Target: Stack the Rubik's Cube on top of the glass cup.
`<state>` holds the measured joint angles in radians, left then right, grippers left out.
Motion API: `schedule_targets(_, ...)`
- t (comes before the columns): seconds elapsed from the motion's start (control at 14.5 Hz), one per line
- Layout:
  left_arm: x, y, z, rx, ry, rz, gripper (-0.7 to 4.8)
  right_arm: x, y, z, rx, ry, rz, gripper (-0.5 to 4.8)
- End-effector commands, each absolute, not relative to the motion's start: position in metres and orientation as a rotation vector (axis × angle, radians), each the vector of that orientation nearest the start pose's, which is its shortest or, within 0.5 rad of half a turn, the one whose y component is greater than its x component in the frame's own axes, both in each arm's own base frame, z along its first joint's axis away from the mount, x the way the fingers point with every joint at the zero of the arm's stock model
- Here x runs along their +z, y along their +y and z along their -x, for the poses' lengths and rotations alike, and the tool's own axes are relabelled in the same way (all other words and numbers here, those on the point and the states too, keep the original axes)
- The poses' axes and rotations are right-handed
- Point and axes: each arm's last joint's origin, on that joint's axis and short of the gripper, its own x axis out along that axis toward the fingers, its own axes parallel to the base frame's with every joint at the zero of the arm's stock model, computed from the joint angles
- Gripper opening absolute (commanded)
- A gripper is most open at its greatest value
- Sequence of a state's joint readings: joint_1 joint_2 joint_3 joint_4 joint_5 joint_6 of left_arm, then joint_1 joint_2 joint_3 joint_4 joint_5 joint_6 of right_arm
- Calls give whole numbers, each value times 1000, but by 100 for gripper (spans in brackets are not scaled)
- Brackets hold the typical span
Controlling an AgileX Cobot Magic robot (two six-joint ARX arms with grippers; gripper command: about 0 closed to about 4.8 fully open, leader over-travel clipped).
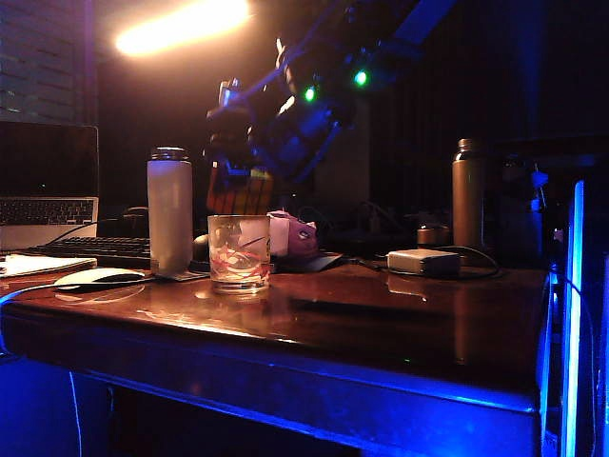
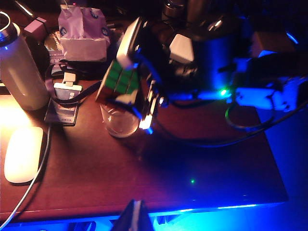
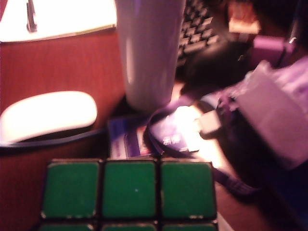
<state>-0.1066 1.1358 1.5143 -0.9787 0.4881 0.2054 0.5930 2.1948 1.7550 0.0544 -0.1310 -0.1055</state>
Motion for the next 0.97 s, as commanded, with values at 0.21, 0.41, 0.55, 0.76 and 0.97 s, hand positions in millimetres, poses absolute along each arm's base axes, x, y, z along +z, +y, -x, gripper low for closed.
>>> schedule_targets(0.21, 438, -34, -188, -640, 523, -76, 18, 234, 292, -424, 737, 285, 176, 327)
schedule_targets(0.41, 438, -34, -188, -640, 523, -76, 18, 238, 292, -425, 737, 261, 171, 479)
schedule_targets(0.55, 439, -34, -188, -641, 522, -77, 17, 246, 290, -423, 736, 247, 168, 479)
schedule_targets(0.76, 439, -34, -188, -640, 521, -76, 17, 289, 283, -412, 730, 136, 142, 479)
schedule_targets(0.97, 440, -34, -186, -642, 514, -85, -6, 332, 272, -397, 714, 35, 119, 154)
